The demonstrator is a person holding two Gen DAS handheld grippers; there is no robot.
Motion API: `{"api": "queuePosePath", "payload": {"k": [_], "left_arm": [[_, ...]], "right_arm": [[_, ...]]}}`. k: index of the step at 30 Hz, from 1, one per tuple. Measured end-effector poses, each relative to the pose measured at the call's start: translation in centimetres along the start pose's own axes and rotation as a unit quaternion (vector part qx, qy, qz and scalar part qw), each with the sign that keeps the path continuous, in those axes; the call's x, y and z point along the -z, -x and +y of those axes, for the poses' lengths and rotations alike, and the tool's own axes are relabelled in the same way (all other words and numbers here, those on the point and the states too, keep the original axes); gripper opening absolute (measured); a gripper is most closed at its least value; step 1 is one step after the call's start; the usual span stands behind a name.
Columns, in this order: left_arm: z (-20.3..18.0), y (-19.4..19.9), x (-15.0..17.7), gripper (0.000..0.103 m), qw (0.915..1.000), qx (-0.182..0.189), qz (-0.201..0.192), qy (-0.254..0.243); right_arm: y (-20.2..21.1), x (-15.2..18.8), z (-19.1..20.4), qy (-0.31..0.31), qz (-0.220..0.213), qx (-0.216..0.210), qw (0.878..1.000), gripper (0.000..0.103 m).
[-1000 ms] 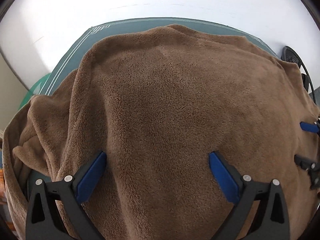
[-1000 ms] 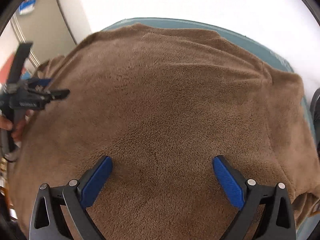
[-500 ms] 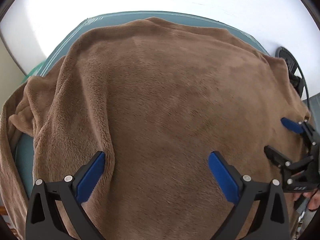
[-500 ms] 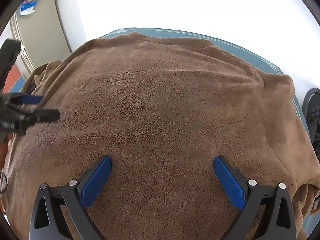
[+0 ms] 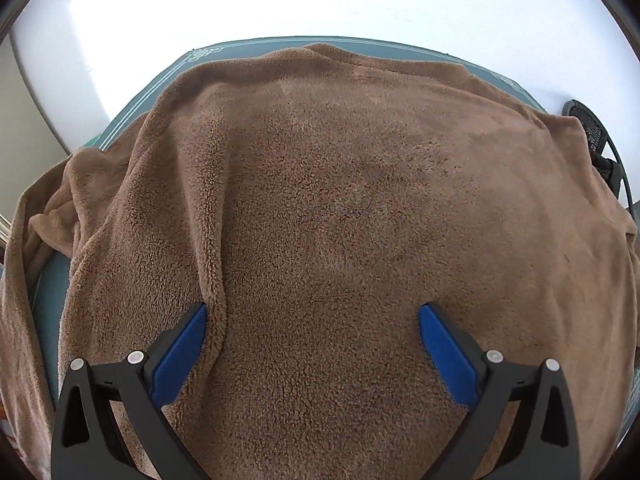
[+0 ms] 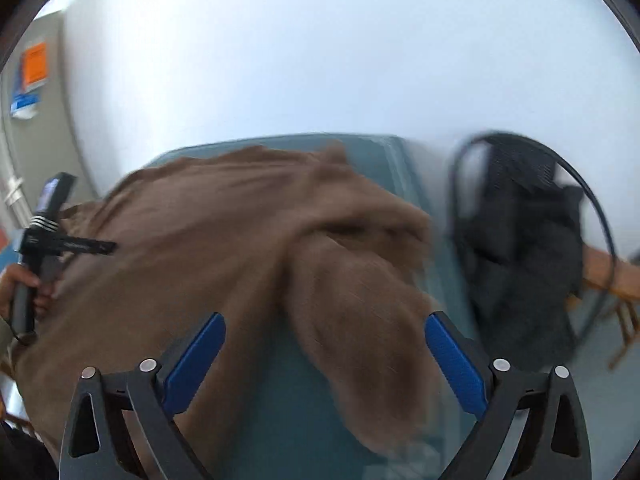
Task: Fold clothes
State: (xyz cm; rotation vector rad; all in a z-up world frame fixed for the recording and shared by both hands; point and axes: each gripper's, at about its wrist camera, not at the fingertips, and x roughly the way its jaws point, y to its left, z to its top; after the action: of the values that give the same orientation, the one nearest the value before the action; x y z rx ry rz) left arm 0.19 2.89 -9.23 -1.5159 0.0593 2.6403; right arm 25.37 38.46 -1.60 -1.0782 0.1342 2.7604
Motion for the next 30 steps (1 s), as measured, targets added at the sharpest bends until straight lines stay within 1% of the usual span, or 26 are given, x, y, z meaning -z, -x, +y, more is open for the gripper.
{"api": "queuePosePath", "payload": {"k": [1,3,5,8,9,10,11,12,13,15,17,19,20,21,23,26,28,30], "left_arm": [[0.2,0.1,0.1,0.102,1.0,0.0,-0.002,0.0],[0.5,0.3,0.4,0.102,1.0,0.001,-0.006,-0.003],[0.6,0.4,0.6,0.102,0.9999,0.002,-0.01,-0.005],[-0.4,0.0,0.1,0.102,0.9999,0.002,-0.011,-0.006],[-0.7,-0.1,0.0,0.102,0.9999,0.002,-0.012,-0.006],[-0.8,0.0,0.2,0.102,0.9999,0.003,-0.014,-0.008],[-0.8,0.0,0.4,0.102,0.9999,0.004,-0.015,-0.008],[-0.8,0.0,0.5,0.102,0.9998,0.004,-0.016,-0.009],[-0.9,0.0,0.6,0.102,0.9998,0.005,-0.017,-0.009],[-0.8,-0.1,0.6,0.102,0.9998,0.006,-0.019,-0.01],[-0.9,-0.1,0.6,0.102,0.9997,0.007,-0.019,-0.011],[-0.9,-0.3,0.6,0.102,0.9997,0.008,-0.02,-0.012],[-0.9,-0.3,0.6,0.102,0.9997,0.008,-0.021,-0.012],[-0.9,-0.3,0.7,0.102,0.9997,0.008,-0.021,-0.012],[-0.9,-0.4,0.7,0.102,0.9996,0.009,-0.022,-0.011],[-0.9,-0.9,0.5,0.102,0.9996,0.011,-0.023,-0.012],[-0.8,-0.9,0.5,0.102,0.9996,0.013,-0.024,-0.012],[-0.8,-1.0,0.5,0.102,0.9995,0.015,-0.024,-0.013]], "right_arm": [[0.4,0.6,-0.9,-0.008,0.006,0.007,1.0,0.091],[0.3,1.3,-1.6,-0.008,0.021,0.013,1.0,0.063],[-0.5,1.7,-1.8,-0.003,0.036,0.011,0.999,0.056],[-1.9,1.8,-1.4,0.011,0.053,0.002,0.999,0.056],[-2.2,1.7,-1.2,0.018,0.058,0.005,0.998,0.052],[-2.5,1.6,-1.1,0.023,0.06,0.01,0.998,0.046],[-2.7,1.6,-1.2,0.027,0.062,0.018,0.998,0.032],[-2.9,1.6,-1.4,0.03,0.064,0.027,0.997,0.027],[-3.1,1.6,-1.6,0.033,0.066,0.036,0.997,0.024],[-2.6,1.4,-2.3,0.03,0.059,0.06,0.996,0.022],[-1.6,0.8,-3.4,0.027,0.039,0.105,0.993,0.021],[-0.3,-0.1,-4.7,0.023,0.012,0.158,0.987,0.021],[0.6,-0.7,-5.5,0.02,-0.004,0.188,0.982,0.021],[1.3,-1.2,-6.2,0.014,-0.02,0.206,0.978,0.021],[2.7,-2.5,-7.8,-0.006,-0.051,0.233,0.971,0.021],[4.4,-4.4,-10.3,-0.054,-0.098,0.269,0.956,0.021],[5.4,-5.7,-11.4,-0.087,-0.136,0.28,0.946,0.021],[6.2,-6.9,-11.7,-0.112,-0.172,0.281,0.937,0.021]]}}
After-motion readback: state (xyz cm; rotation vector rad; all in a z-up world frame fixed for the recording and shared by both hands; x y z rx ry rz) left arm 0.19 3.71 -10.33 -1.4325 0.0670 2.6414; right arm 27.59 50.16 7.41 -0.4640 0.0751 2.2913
